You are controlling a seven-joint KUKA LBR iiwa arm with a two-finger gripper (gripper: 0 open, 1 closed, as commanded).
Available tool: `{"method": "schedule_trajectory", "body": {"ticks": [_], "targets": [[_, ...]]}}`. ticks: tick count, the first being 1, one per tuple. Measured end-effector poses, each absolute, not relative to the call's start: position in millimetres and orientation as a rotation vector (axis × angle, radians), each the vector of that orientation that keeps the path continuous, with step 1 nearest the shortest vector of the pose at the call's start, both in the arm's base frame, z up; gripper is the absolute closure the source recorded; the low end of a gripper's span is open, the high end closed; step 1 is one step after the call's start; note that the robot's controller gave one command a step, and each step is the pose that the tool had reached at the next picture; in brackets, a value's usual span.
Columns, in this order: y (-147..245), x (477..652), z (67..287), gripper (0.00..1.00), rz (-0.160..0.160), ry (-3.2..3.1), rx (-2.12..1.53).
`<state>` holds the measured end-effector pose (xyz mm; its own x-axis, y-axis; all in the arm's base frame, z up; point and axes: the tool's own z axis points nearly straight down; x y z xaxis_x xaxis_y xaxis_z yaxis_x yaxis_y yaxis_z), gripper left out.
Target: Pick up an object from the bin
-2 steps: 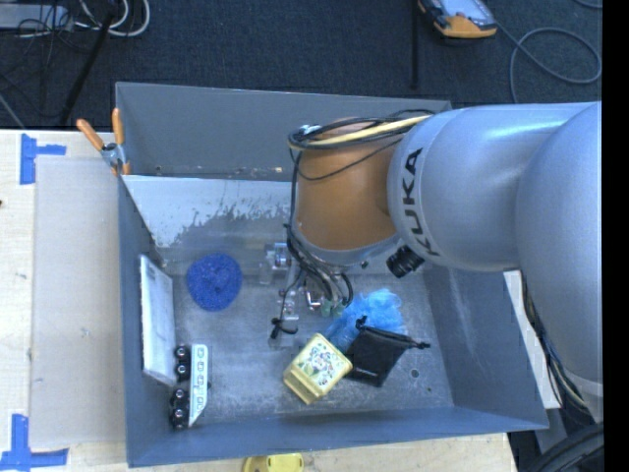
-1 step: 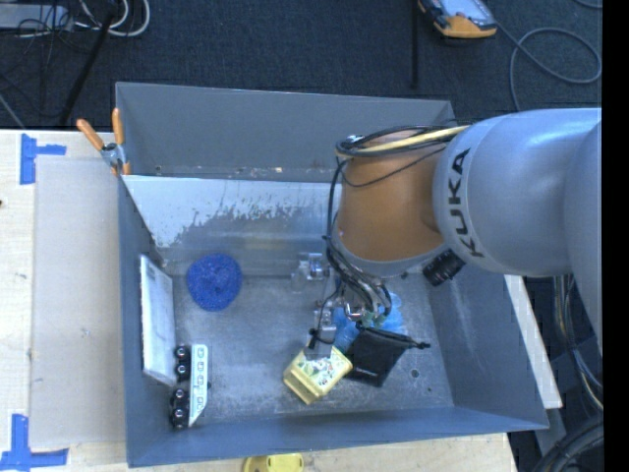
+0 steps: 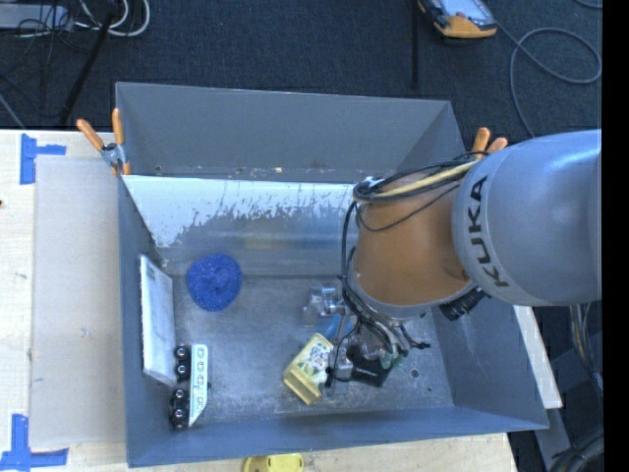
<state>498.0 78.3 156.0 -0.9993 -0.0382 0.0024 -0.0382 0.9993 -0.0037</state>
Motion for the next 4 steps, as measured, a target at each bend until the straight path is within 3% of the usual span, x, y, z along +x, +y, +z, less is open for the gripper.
{"method": "schedule_trajectory", "body": {"ticks": [1,2,3,4], "targets": [[78.6,478.7,158.9,0.00,-0.001,-3.129,0.172],[74.5,484.6,159.1,0.00,-0.001,-3.134,0.196],[82.9,483.1,95.9,0.00,0.001,-3.108,0.472],[42.1,482.3,107.6,1.00,0.000,-3.132,0.215]]}}
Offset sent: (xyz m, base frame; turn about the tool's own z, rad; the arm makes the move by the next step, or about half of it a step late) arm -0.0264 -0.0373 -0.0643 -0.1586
